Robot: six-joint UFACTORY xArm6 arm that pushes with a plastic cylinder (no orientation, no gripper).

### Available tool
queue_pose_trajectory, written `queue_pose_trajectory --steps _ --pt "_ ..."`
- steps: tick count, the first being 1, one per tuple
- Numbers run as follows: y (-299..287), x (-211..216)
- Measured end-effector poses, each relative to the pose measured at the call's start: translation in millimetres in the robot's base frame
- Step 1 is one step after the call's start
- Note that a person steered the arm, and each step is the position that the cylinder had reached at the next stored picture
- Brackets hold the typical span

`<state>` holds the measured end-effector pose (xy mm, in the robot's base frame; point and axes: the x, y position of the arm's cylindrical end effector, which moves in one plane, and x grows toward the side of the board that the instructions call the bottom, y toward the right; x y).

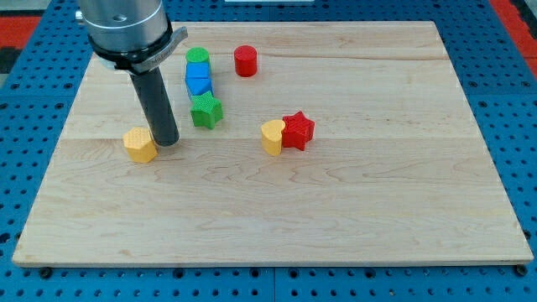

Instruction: Place your arm to the bottom of the yellow heart

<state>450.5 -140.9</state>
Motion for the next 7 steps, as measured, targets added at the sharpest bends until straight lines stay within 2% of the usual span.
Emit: queue_pose_trajectory --steps 3,4,5,7 --pt "10 8" --pt "15 25" --pt "49 55" --pt "118 48"
